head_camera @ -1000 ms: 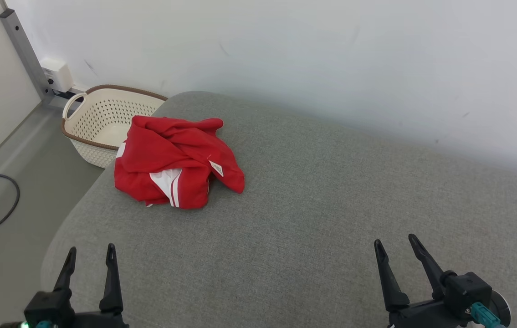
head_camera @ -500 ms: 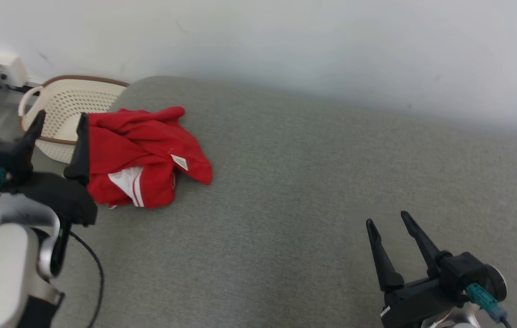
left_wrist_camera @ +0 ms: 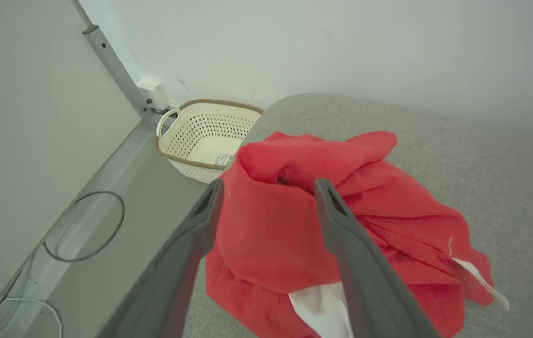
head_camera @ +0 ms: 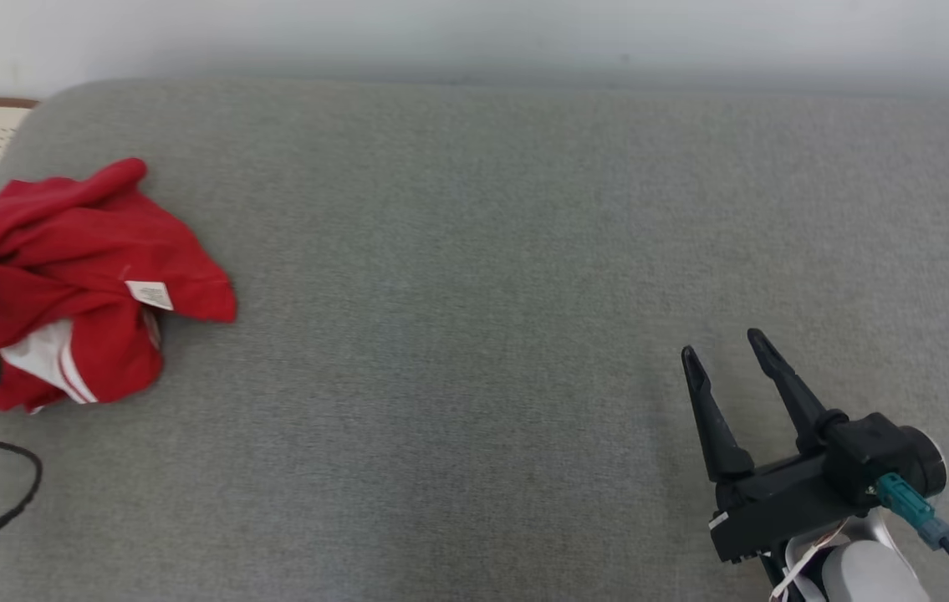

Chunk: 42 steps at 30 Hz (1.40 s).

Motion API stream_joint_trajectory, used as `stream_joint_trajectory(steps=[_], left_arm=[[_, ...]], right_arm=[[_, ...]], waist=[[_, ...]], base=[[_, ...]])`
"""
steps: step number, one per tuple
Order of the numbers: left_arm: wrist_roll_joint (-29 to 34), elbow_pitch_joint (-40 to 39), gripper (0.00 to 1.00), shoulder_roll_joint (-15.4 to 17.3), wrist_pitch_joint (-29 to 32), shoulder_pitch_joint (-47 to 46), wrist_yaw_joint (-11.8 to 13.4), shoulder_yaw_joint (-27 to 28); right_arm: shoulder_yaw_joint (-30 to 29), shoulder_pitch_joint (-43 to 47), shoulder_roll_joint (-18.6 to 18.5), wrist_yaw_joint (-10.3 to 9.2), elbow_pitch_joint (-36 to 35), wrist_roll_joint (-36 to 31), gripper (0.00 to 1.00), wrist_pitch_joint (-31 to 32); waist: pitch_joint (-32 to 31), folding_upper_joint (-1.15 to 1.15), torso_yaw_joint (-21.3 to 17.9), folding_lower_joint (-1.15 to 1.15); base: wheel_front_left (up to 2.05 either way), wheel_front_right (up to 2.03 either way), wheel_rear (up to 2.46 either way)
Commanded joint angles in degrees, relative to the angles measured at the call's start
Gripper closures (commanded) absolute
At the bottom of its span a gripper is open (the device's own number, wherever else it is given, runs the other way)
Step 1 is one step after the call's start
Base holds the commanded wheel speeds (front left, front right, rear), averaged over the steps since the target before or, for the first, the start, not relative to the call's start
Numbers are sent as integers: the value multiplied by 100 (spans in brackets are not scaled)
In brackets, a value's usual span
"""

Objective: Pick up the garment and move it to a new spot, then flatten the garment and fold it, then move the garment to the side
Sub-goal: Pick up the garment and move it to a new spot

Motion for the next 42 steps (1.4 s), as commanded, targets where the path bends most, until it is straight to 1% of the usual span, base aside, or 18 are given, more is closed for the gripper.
stream_joint_trajectory(steps=[1, 5, 6, 7, 8, 9, 14, 16, 17, 22, 26, 30, 33, 35, 38, 41, 42], left_arm=[[-127, 175, 0, 77, -26, -106, -4, 90], [-114, 566, 0, 231, -145, -224, 16, 132], [-107, 612, 16, 231, -208, -248, 37, 122], [-69, 646, 69, 238, -273, -277, 43, 95], [-16, 664, 94, 256, -332, -305, 51, 51], [-10, 672, 100, 263, -404, -338, 81, 29], [175, 522, 100, 295, -825, -489, 119, -138], [281, 348, 100, 304, -1095, -552, 170, -209], [281, 348, 100, 304, -1095, -552, 170, -209], [400, -259, 100, 161, -1557, -428, 196, -396], [442, -1019, 100, -117, -1805, -11, 232, -601], [459, -1915, 100, -479, -1847, 680, 306, -875], [521, -2672, 100, -735, -1798, 1258, 440, -1114], [597, -3172, 100, -900, -1753, 1612, 514, -1307], [697, -3715, 100, -1071, -1658, 2043, 577, -1627], [732, -4020, 100, -1289, -1580, 2304, 552, -1991], [639, -4083, 100, -1399, -1568, 2371, 515, -2073]], right_arm=[[10, -112, -49, 4, -5, 21, 0, -40], [15, -204, -100, 4, 18, 59, 0, -72], [15, -213, -98, 3, 25, 58, 0, -72], [8, -225, -103, 4, 27, 52, 0, -73], [-6, -232, -111, 3, 30, 47, 0, -75], [-17, -233, -118, 4, 34, 45, 0, -77], [-57, -212, -118, 3, 59, 9, 0, -69], [-68, -173, -98, 3, 64, 1, 0, -67], [-68, -173, -98, 3, 64, 1, 0, -67], [-155, -52, -29, 3, 89, -40, 0, -63], [-333, 37, 55, 4, 51, -96, 0, -58], [-465, 128, 114, 3, 4, -139, 0, 3], [-524, 181, 141, 3, -49, -172, 0, 32], [-575, 202, 154, 3, -71, -170, 0, 59], [-621, 188, 182, 3, -99, -161, 0, 78], [-657, 159, 213, 4, -119, -156, 0, 92], [-650, 129, 220, 4, -121, -155, 0, 88]], waist=[[439, -1, -427, -1], [544, -1, -483, -1], [553, -1, -481, -1], [560, -1, -471, -1], [561, -1, -454, -1], [553, -1, -434, -1], [412, -1, -322, -1], [312, -1, -275, -1], [312, -1, -275, -1], [12, -1, -190, -1], [-180, -1, -144, -1], [-325, -1, -151, -1], [-385, -1, -212, -1], [-398, -1, -270, -1], [-387, -1, -398, -1], [-341, -1, -576, -1], [-317, -1, -661, -1]], base=[[0, 0, 0], [0, 0, 0], [0, 0, 0], [0, 0, 0], [0, 0, 0], [0, 0, 0], [0, 0, 0], [0, 0, 0], [0, 0, 0], [0, 0, 0], [0, 0, 0], [0, 0, 0], [0, 0, 0], [0, 0, 0], [0, 0, 0], [0, 0, 0], [0, 0, 0]])
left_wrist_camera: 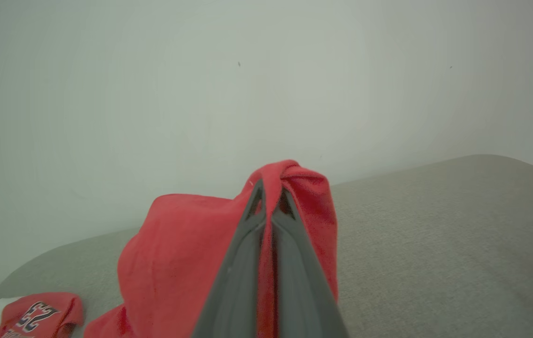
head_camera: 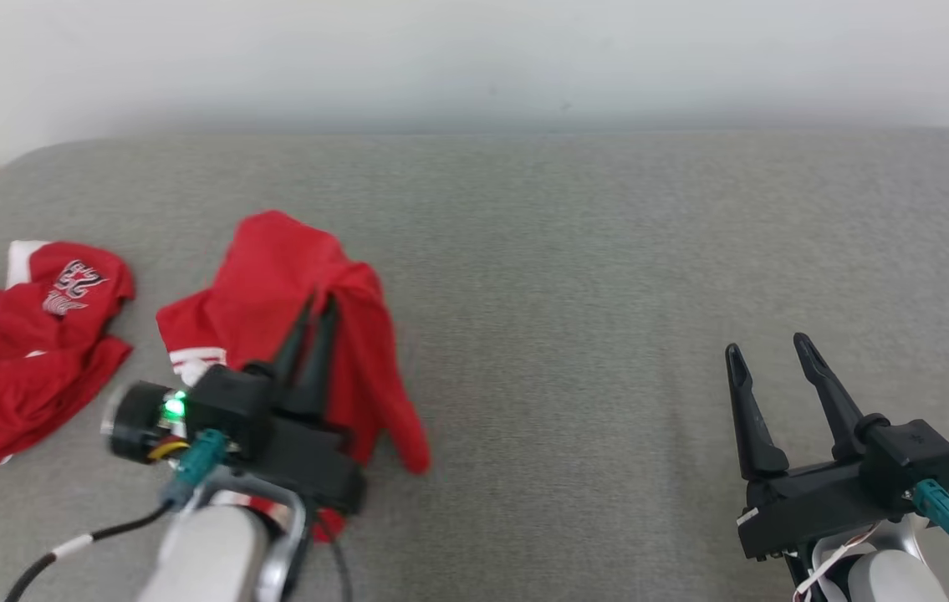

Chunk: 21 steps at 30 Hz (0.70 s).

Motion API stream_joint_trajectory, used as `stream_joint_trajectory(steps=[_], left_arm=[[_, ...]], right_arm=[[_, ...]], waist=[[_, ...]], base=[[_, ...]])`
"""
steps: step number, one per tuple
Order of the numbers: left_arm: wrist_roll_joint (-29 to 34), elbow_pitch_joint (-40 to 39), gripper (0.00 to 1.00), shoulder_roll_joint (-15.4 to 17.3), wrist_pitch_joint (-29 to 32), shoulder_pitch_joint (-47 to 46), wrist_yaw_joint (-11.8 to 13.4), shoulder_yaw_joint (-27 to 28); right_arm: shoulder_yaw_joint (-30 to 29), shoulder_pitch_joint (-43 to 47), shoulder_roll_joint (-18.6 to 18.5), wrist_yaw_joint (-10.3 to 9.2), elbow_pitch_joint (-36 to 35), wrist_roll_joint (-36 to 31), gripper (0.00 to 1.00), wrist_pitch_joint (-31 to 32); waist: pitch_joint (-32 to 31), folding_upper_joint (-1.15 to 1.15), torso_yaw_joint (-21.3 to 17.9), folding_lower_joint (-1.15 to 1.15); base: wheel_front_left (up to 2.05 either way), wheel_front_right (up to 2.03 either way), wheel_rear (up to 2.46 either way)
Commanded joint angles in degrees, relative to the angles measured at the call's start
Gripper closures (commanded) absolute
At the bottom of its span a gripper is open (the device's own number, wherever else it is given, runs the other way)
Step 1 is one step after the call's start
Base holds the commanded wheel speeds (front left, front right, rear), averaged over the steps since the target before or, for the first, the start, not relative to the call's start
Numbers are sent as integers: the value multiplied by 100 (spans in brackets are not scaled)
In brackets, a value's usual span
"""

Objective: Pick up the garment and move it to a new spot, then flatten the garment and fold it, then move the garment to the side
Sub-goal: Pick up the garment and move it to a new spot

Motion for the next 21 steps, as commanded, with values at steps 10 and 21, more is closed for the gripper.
stream_joint_trajectory(steps=[10, 21], left_arm=[[0, 214, 100, -478, -101, -369, -319, -920], [-295, 1657, 100, -639, -366, -1126, -528, -1646]], right_arm=[[-62, -147, 151, 2, 160, 52, 0, -180], [-67, -217, 293, 2, 393, 148, 0, -363]], waist=[[323, 0, -1389, 1], [701, 0, -2373, 1]], base=[[0, 0, 0], [0, 0, 0]])
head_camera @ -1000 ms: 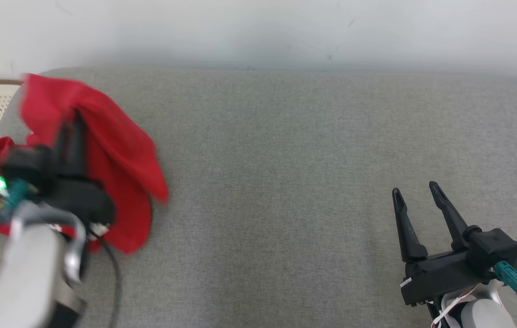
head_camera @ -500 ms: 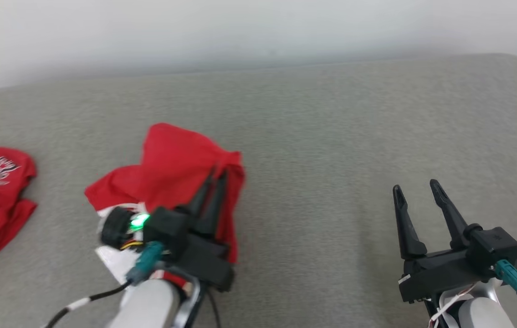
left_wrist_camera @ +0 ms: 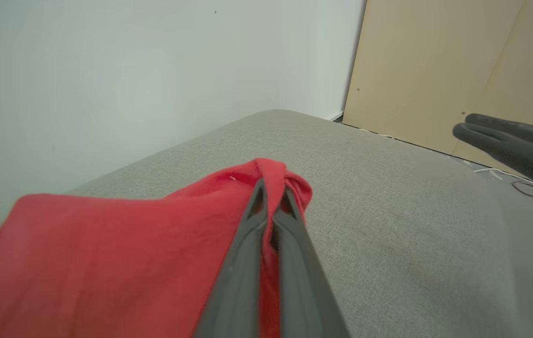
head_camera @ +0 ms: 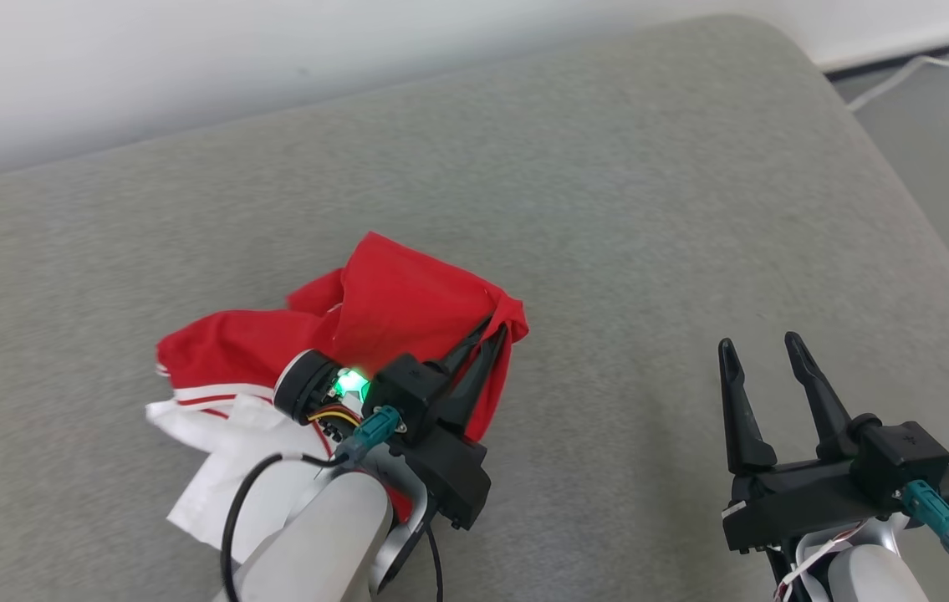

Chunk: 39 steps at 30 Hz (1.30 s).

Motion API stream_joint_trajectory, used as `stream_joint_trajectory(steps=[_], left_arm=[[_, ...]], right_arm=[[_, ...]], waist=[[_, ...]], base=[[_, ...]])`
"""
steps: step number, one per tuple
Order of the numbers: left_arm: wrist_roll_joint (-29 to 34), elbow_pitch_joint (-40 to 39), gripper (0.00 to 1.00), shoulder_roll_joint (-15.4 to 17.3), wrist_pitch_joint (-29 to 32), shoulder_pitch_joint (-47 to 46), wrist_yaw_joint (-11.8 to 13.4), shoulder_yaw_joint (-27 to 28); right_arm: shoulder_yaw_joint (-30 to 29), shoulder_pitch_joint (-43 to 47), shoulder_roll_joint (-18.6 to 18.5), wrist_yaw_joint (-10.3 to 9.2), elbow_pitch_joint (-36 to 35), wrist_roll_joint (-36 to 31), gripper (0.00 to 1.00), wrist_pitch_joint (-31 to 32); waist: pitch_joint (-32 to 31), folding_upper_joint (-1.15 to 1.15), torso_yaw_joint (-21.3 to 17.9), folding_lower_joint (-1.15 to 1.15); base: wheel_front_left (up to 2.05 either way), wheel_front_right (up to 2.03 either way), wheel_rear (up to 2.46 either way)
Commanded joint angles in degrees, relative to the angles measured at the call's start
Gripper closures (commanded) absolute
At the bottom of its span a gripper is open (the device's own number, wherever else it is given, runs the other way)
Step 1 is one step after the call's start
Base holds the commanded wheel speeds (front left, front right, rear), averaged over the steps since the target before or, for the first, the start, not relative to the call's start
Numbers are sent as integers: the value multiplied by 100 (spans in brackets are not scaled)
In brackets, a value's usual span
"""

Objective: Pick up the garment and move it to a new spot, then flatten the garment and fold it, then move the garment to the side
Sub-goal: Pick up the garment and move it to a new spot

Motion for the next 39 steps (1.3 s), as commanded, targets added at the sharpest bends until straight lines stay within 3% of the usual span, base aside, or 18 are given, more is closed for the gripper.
stream_joint_trajectory(steps=[1, 6, 7, 8, 13, 18, 22, 30, 33, 39], left_arm=[[-53, 55, 100, 6, -53, -83, 1, -28], [-507, 647, 100, 4, -247, -324, -37, -358], [-629, 723, 69, 6, -263, -350, -5, -425], [-645, 777, 0, 2, -332, -404, 57, -498], [-1098, 704, 0, 0, -541, -390, 139, -813], [-1314, 372, 0, 17, -661, -166, 258, -744], [-1259, -8, 0, 285, -700, 90, 518, -525], [-1444, -611, 0, 863, -729, 763, 1106, 303], [-1403, -975, 0, 1086, -739, 1063, 1382, 897], [-1210, -1497, 0, 1266, -730, 1680, 1440, 1867]], right_arm=[[-4, -39, 13, 2, 12, -1, 0, -27], [-25, -68, 34, 2, 136, 17, 0, -100], [-32, -75, 41, 2, 160, 16, 0, -109], [-35, -83, 45, 2, 176, 20, 0, -119], [-129, -50, -19, 2, 223, -31, 0, -113], [-236, 44, -76, 2, 186, -91, 0, -23], [-310, 142, -94, 2, 114, -128, 0, 37], [-324, 315, -93, 2, -60, -171, 0, 173], [-265, 374, -85, 2, -120, -173, 0, 227], [-197, 474, -124, 2, -159, -142, 0, 281]], waist=[[286, 0, -444, 0], [297, 0, -459, 0], [281, 0, -438, 0], [264, 0, -409, 0], [98, 0, -108, 0], [-140, 0, 325, 0], [-344, 0, 665, 0], [-629, 0, 1173, 0], [-709, 0, 1270, 0], [-815, 0, 1347, 0]], base=[[0, 0, 0], [0, 0, 0], [0, 0, 0], [0, 0, 0], [0, 0, 0], [0, 0, 0], [0, 0, 0], [0, 0, 0], [0, 0, 0], [0, 0, 0]])
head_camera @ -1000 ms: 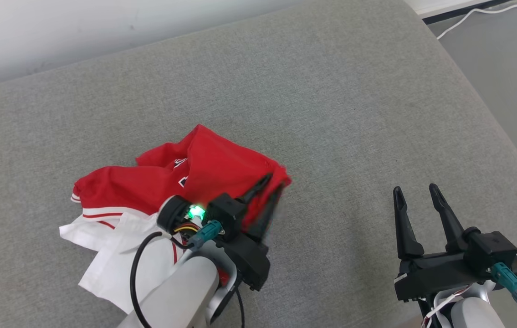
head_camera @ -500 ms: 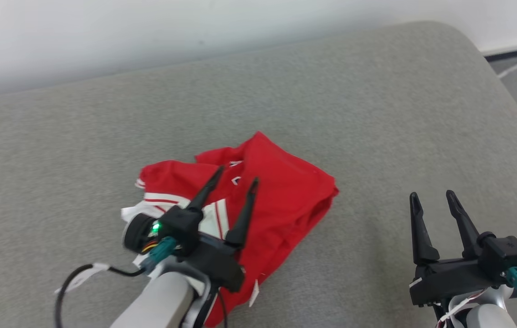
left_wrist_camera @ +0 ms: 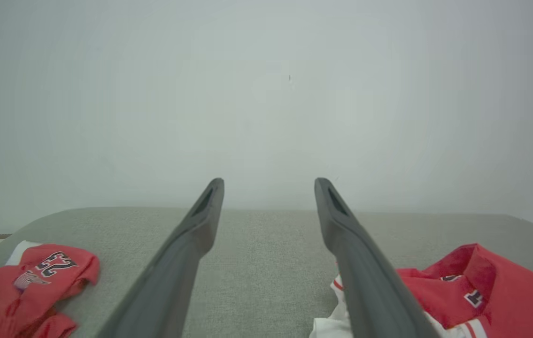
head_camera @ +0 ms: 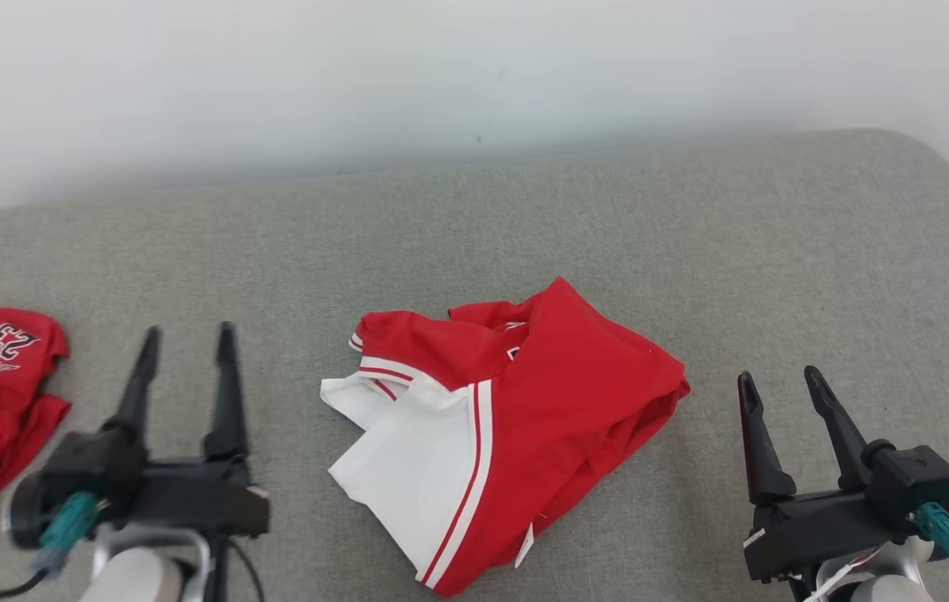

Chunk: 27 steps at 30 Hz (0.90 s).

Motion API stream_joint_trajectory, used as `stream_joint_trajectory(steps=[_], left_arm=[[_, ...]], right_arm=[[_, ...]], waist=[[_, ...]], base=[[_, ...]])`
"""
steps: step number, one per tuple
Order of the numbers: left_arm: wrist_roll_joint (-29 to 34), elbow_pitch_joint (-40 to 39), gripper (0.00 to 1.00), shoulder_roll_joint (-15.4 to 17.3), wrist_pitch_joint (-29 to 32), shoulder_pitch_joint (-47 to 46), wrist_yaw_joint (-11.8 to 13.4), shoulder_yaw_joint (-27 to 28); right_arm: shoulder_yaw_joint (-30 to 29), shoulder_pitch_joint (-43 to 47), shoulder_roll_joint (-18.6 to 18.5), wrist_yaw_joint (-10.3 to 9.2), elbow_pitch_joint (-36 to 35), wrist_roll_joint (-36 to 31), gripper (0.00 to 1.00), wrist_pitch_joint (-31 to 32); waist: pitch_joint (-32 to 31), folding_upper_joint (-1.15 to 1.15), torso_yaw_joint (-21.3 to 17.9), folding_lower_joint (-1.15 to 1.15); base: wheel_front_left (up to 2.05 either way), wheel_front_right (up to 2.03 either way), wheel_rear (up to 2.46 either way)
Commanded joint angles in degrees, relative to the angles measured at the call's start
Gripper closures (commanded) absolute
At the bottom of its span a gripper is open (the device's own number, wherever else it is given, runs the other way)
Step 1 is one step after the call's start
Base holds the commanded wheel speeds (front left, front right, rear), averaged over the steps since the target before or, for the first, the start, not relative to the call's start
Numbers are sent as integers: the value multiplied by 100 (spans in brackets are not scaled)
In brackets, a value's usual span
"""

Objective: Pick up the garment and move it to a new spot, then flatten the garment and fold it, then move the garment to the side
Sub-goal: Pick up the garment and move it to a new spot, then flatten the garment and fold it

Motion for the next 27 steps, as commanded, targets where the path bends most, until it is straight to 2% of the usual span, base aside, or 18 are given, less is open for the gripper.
stream_joint_trajectory(steps=[1, 6, 11, 27], left_arm=[[110, -107, 0, 48, -21, 156, -14, 147], [374, -433, 0, 137, -22, 739, -161, 591], [606, -642, 0, 235, -21, 1261, -281, 647], [815, -883, 0, 426, 268, 1927, -147, 427]], right_arm=[[10, 100, -45, 2, -19, -6, 0, 10], [26, 213, -60, 2, -62, -20, 0, 61], [32, 390, -54, 2, -154, -53, 0, 141], [72, 966, -9, 2, -673, -166, 0, 492]], waist=[[-93, 0, 85, 0], [-220, 0, 110, 0], [-347, 0, 89, 0], [-631, 0, 16, 0]], base=[[0, 0, 0], [0, 0, 0], [0, 0, 0], [0, 0, 0]])
